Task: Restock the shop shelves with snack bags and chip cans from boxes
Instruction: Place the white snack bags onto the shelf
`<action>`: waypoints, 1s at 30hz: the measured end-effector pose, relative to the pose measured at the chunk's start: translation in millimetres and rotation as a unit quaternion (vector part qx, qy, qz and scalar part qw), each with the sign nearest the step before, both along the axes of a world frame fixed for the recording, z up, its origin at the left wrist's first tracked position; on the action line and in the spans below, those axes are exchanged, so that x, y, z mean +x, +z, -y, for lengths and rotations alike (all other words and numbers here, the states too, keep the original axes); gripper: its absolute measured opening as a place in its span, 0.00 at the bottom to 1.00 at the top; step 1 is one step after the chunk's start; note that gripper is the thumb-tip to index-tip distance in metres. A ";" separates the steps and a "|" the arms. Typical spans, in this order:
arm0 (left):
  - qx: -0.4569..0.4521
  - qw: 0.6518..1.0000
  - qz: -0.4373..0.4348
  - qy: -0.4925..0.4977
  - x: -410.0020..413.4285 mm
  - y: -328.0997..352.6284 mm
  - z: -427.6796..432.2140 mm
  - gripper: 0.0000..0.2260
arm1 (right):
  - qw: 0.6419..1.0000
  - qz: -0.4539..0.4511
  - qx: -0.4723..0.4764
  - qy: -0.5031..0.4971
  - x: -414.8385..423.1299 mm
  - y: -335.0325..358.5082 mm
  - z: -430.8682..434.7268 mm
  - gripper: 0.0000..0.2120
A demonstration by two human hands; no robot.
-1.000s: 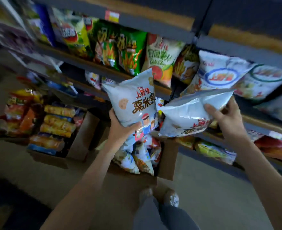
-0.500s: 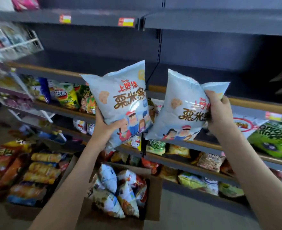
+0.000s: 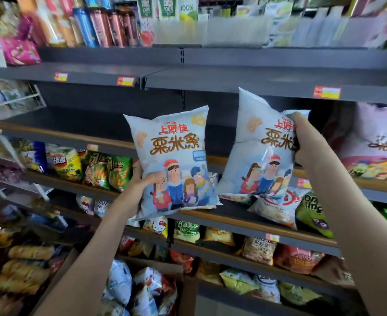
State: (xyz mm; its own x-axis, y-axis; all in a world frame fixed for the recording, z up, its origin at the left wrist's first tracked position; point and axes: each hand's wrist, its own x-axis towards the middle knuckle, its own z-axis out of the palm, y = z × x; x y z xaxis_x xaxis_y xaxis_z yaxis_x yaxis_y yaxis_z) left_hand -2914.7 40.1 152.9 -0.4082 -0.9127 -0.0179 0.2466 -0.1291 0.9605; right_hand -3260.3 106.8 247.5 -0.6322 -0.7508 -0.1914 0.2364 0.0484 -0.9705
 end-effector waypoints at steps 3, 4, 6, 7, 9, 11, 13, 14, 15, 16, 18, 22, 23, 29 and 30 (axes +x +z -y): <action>0.030 0.998 0.021 -0.049 -15.4 6.2 0.2 0.47 | 0.999 0.009 0.035 -0.002 -15.5 3.0 4.3 0.12; 0.040 0.997 0.028 -0.057 -20.6 7.2 1.2 0.53 | 0.999 0.013 0.051 -0.007 -19.3 2.8 4.9 0.13; 0.068 0.995 0.037 -0.065 -26.2 5.8 7.5 0.56 | 0.997 0.025 0.070 -0.017 -27.5 1.1 4.5 0.15; 0.078 0.994 0.036 -0.065 -27.1 4.3 12.1 0.54 | 0.996 0.029 0.078 -0.027 -31.3 0.3 4.0 0.16; 0.092 0.993 0.037 -0.066 -28.0 5.4 19.1 0.54 | 0.994 0.027 0.091 -0.061 -38.6 -1.8 0.5 0.16; 0.096 0.993 0.037 -0.066 -28.4 7.4 25.2 0.53 | 0.991 0.031 0.095 -0.088 -48.2 -7.7 -2.8 0.16; 0.096 0.992 0.034 -0.080 -33.9 10.5 28.6 0.49 | 0.989 0.027 0.086 -0.114 -59.1 -15.7 -1.1 0.16; 0.094 0.991 0.036 -0.088 -40.8 11.9 29.8 0.48 | 0.989 0.033 0.079 -0.121 -60.0 -17.6 -0.2 0.17; 0.089 0.991 0.045 -0.093 -49.5 12.0 32.0 0.47 | 0.988 0.050 0.074 -0.124 -57.7 -17.2 1.1 0.17; 0.082 0.990 0.054 -0.102 -58.9 11.8 32.8 0.46 | 0.986 0.065 0.071 -0.133 -52.1 -13.7 3.9 0.18; 0.067 0.990 0.063 -0.106 -76.5 9.3 35.2 0.38 | 0.987 0.067 0.063 -0.135 -42.7 -10.0 8.4 0.18; 0.050 0.993 0.052 -0.089 -95.5 3.5 43.7 0.32 | 0.991 0.079 0.034 -0.098 -58.5 -24.2 23.8 0.49; 0.045 0.994 0.051 -0.083 -97.6 3.5 45.5 0.30 | 0.993 0.066 0.031 -0.087 -50.0 -21.3 17.4 0.54; 0.038 0.993 0.071 -0.081 -100.4 6.1 55.8 0.32 | 0.998 -0.048 0.033 -0.020 0.2 -36.8 0.6 0.24; 0.037 0.993 0.071 -0.086 -97.8 7.5 58.3 0.32 | 0.998 -0.042 0.009 -0.041 0.0 -36.9 1.4 0.29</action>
